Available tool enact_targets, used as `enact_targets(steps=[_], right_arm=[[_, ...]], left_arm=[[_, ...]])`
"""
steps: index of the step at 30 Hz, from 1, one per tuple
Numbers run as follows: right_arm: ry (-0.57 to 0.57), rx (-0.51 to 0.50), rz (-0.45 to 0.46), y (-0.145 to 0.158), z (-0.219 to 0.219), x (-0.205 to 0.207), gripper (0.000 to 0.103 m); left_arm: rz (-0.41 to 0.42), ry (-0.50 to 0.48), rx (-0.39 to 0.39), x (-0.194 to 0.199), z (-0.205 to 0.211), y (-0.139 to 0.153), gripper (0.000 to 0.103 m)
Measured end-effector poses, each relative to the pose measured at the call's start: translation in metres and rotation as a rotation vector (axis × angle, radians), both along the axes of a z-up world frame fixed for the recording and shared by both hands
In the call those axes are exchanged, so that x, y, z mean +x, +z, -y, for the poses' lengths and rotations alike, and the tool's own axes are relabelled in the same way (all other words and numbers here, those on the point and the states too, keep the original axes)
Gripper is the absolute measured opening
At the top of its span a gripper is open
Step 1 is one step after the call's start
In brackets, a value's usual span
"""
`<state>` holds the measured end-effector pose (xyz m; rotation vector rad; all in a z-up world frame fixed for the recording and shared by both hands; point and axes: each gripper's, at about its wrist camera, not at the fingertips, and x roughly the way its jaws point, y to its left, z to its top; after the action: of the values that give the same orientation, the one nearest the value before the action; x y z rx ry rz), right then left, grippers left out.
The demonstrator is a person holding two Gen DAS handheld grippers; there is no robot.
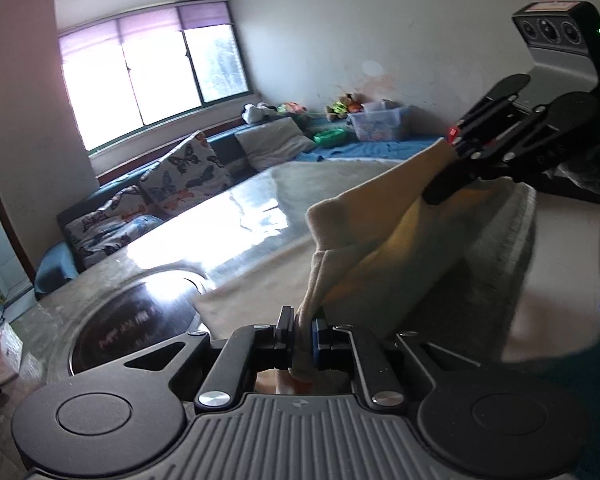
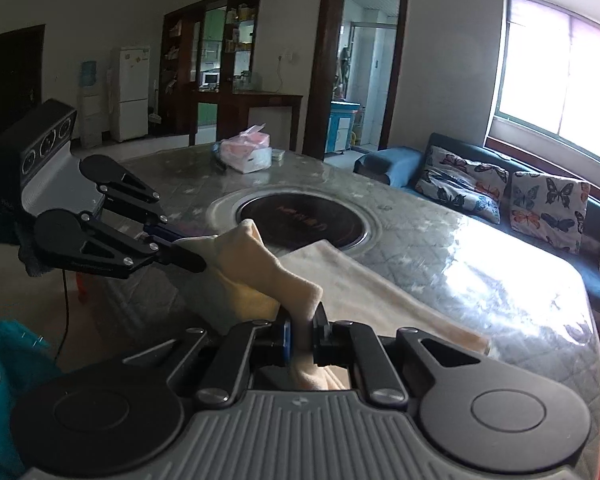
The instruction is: Fold clothes
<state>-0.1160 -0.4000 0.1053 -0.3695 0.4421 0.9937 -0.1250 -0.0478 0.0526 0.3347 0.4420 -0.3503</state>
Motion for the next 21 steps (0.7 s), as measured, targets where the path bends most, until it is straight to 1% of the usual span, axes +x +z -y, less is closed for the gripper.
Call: enact_targets(steps=[2, 5, 8, 10, 11, 12, 14, 15, 17, 18, 19, 20, 21], right_arm=[[-0.013, -0.003, 0.003, 0.003, -0.005, 0.017, 0.008], [-0.042, -0.01, -0.005, 0.006, -0.018, 0.056, 0.008], [-0.066, -0.029, -0.019, -0.001, -0.034, 0.097, 0.008], [-0.082, -0.041, -0.028, -0.006, -0.045, 0.124, 0.008], [-0.089, -0.048, -0.035, -0.009, -0.051, 0.137, 0.008], [-0.101, -0.054, -0.049, -0.017, -0.057, 0.149, 0.009], [-0.158, -0.059, -0.085, -0.035, -0.066, 0.171, 0.011], [-0.184, -0.061, -0.103, -0.044, -0.07, 0.18, 0.016], [-0.223, -0.064, -0.136, -0.06, -0.073, 0.19, 0.021], [-0.24, -0.063, -0.141, -0.065, -0.073, 0.192, 0.023], [-0.264, -0.058, -0.154, -0.07, -0.071, 0.195, 0.032], [-0.289, -0.05, -0.165, -0.075, -0.068, 0.197, 0.035], [-0.316, -0.032, -0.172, -0.076, -0.063, 0.197, 0.036]], left_arm=[[0.005, 0.016, -0.008, 0.02, -0.003, 0.002, 0.009], [0.001, 0.051, -0.015, 0.054, -0.005, 0.004, 0.009], [-0.017, 0.097, -0.01, 0.093, -0.008, 0.001, 0.01], [-0.041, 0.143, 0.003, 0.118, -0.009, -0.007, 0.01], [-0.054, 0.172, 0.001, 0.13, -0.011, -0.013, 0.01], [-0.075, 0.194, -0.011, 0.139, -0.013, -0.019, 0.013], [-0.1, 0.23, -0.009, 0.155, -0.014, -0.03, 0.014], [-0.108, 0.245, 0.001, 0.161, -0.014, -0.036, 0.016], [-0.127, 0.27, 0.017, 0.167, -0.015, -0.045, 0.019], [-0.125, 0.284, 0.022, 0.166, -0.016, -0.047, 0.026], [-0.121, 0.298, 0.026, 0.165, -0.018, -0.049, 0.028], [-0.12, 0.313, 0.02, 0.165, -0.021, -0.048, 0.028], [-0.121, 0.328, 0.01, 0.165, -0.024, -0.047, 0.03]])
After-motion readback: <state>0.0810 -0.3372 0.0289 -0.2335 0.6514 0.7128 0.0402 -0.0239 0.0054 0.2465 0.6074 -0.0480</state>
